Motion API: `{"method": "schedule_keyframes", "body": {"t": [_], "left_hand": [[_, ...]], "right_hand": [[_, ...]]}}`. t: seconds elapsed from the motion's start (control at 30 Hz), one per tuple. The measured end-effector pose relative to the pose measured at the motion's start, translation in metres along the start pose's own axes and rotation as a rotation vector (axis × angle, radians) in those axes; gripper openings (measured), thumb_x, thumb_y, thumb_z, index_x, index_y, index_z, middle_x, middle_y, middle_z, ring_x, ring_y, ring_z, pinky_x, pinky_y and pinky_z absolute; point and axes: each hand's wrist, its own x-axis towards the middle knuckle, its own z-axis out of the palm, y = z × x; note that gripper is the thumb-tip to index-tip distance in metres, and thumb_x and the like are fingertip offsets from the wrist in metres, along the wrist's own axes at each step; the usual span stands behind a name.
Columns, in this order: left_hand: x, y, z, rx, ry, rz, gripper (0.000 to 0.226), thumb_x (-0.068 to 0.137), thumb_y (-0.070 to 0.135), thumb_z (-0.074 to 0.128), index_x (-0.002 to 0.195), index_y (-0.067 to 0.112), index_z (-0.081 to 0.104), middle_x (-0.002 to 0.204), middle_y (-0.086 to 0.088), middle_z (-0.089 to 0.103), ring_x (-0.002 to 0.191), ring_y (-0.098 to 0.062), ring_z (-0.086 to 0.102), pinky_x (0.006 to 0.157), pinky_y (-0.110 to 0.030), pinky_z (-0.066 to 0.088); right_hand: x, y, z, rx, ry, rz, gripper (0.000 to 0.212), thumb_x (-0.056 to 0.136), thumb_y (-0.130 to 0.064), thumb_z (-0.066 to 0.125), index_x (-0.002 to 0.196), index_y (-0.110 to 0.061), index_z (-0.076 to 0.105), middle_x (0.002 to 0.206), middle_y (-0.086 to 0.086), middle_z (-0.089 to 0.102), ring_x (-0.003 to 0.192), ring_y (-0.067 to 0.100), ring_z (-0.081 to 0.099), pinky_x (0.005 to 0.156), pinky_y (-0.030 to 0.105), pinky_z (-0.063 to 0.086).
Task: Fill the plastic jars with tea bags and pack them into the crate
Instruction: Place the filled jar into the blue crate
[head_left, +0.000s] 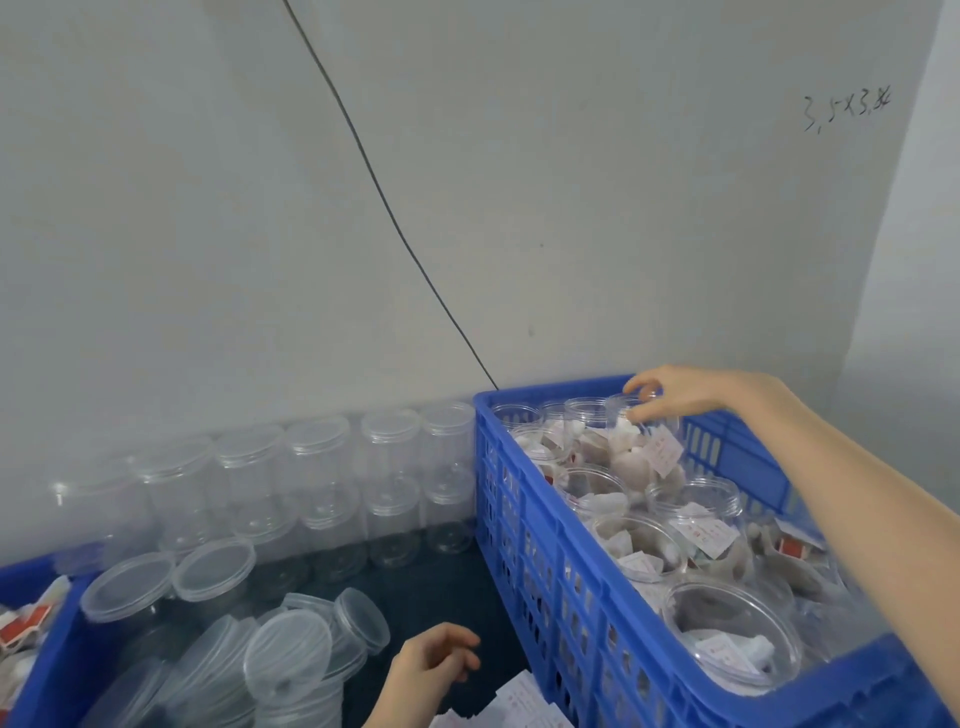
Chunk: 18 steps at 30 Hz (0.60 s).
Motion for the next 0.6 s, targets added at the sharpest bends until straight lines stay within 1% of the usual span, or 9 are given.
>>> {"method": "schedule_keyframes", "body": {"t": [0.1, 0.17, 0.23, 0.33, 0.47, 0.6], "left_hand": [[-0.002, 0.0, -0.003, -0.001, 0.002, 0.007, 0.027, 0.089, -0.006, 0.046, 0.091, 0.011, 0.066, 0.072, 0.003, 0.071, 0.063, -0.006, 0.056, 0.057, -0.012, 0.039], [-0.004, 0.001, -0.004, 0.001, -0.004, 0.008, 0.026, 0.09, -0.005, 0.046, 0.092, 0.011, 0.066, 0.072, 0.004, 0.07, 0.062, -0.005, 0.056, 0.057, -0.01, 0.039], [-0.006, 0.003, -0.006, 0.0, -0.014, 0.001, 0.025, 0.091, -0.004, 0.046, 0.092, 0.011, 0.066, 0.072, 0.005, 0.07, 0.062, -0.003, 0.056, 0.057, -0.01, 0.039], [-0.01, 0.007, -0.007, 0.003, -0.016, 0.0, 0.024, 0.092, -0.002, 0.047, 0.093, 0.012, 0.066, 0.072, 0.006, 0.07, 0.06, 0.0, 0.057, 0.058, -0.009, 0.039], [-0.016, 0.012, -0.01, 0.019, 0.012, 0.022, 0.024, 0.09, -0.002, 0.048, 0.091, 0.014, 0.066, 0.073, 0.008, 0.07, 0.059, 0.001, 0.056, 0.057, -0.009, 0.039], [-0.025, 0.018, -0.019, 0.006, 0.046, 0.049, 0.023, 0.091, -0.003, 0.048, 0.092, 0.014, 0.065, 0.072, 0.009, 0.069, 0.059, 0.001, 0.055, 0.056, -0.012, 0.038]], "right_hand": [[0.001, -0.005, 0.01, 0.041, -0.035, -0.037, 0.064, 0.091, -0.039, 0.066, 0.147, -0.021, 0.041, 0.15, 0.001, 0.045, 0.135, 0.015, 0.045, 0.11, 0.03, 0.034], [0.001, -0.008, 0.011, 0.031, -0.068, -0.041, 0.069, 0.09, -0.041, 0.066, 0.149, -0.023, 0.036, 0.153, -0.001, 0.04, 0.136, 0.014, 0.043, 0.111, 0.029, 0.033], [-0.001, -0.009, 0.009, 0.034, -0.096, -0.029, 0.082, 0.085, -0.048, 0.071, 0.152, -0.024, 0.031, 0.156, -0.002, 0.035, 0.138, 0.016, 0.04, 0.114, 0.032, 0.032], [-0.005, -0.006, 0.009, 0.048, -0.084, -0.026, 0.099, 0.078, -0.056, 0.075, 0.155, -0.024, 0.023, 0.161, -0.004, 0.026, 0.145, 0.018, 0.031, 0.118, 0.036, 0.027], [-0.008, -0.003, 0.015, 0.026, -0.059, -0.011, 0.104, 0.078, -0.06, 0.073, 0.157, -0.022, 0.017, 0.164, -0.004, 0.017, 0.149, 0.018, 0.023, 0.121, 0.041, 0.022], [-0.013, -0.011, 0.017, 0.049, -0.035, 0.004, 0.107, 0.08, -0.058, 0.071, 0.158, -0.019, 0.01, 0.165, 0.001, 0.012, 0.15, 0.021, 0.019, 0.121, 0.041, 0.021]]}}
